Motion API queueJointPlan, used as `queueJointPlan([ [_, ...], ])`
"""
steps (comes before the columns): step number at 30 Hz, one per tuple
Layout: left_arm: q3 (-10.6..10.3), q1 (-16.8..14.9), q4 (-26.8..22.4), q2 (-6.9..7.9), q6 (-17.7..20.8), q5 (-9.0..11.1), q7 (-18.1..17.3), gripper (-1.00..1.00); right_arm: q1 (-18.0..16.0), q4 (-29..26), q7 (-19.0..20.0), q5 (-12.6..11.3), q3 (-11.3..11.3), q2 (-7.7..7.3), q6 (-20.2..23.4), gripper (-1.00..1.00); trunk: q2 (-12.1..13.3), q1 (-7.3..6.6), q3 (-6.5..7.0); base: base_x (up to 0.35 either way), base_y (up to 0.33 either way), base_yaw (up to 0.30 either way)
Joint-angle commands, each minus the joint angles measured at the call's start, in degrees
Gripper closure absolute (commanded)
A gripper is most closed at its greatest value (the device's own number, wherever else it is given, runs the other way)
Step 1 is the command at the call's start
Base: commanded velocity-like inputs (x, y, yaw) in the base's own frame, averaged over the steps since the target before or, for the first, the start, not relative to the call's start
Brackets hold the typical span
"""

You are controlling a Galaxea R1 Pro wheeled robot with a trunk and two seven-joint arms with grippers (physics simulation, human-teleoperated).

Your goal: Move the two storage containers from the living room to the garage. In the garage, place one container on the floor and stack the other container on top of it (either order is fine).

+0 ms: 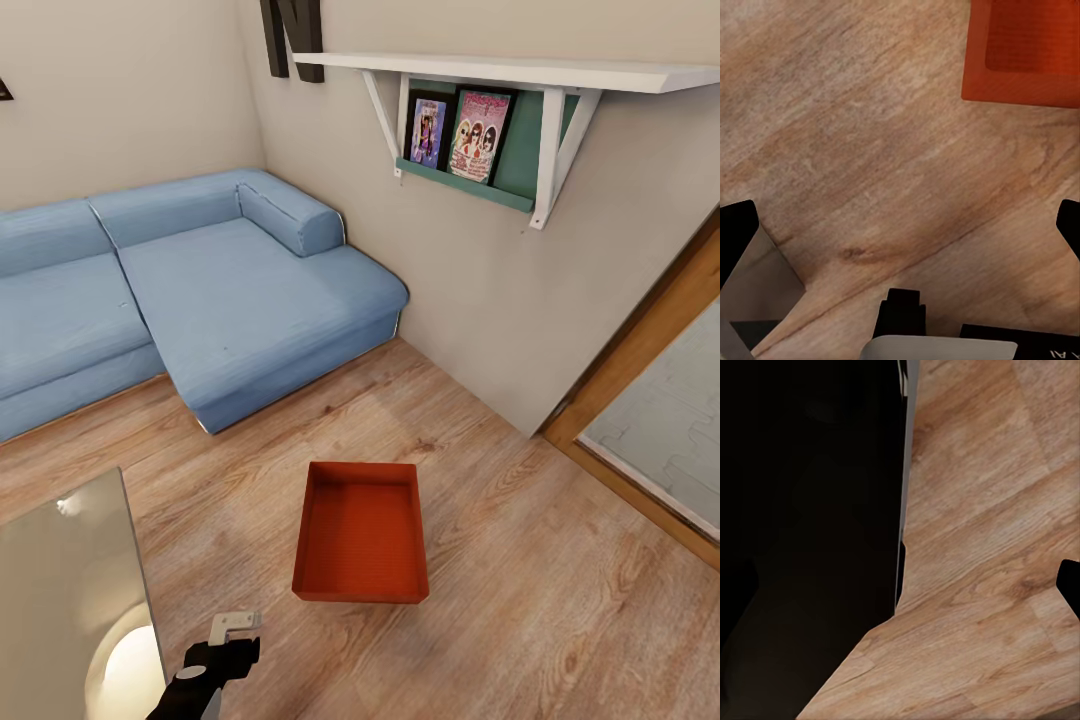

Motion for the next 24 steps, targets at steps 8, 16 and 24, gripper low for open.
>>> queueJointPlan([
  [8, -0.2, 0.0, -0.1, 0.03, 0.2, 0.4, 0.7, -1.0, 0.0, 0.1, -0.2, -0.2, 0.5, -0.02, -0.2, -1.0, 0.0, 0.0, -0.04, 0.0, 0.0, 0.0],
  [16, -0.2, 0.0, -0.1, 0.03, 0.2, 0.4, 0.8, -1.0, 0.0, 0.1, -0.2, -0.2, 0.5, -0.07, -0.2, -1.0, 0.0, 0.0, -0.04, 0.0, 0.0, 0.0],
  [24, -0.2, 0.0, -0.1, 0.03, 0.2, 0.4, 0.8, -1.0, 0.0, 0.1, -0.2, -0.2, 0.5, 0.03, -0.2, -1.0, 0.0, 0.0, -0.04, 0.0, 0.0, 0.0],
])
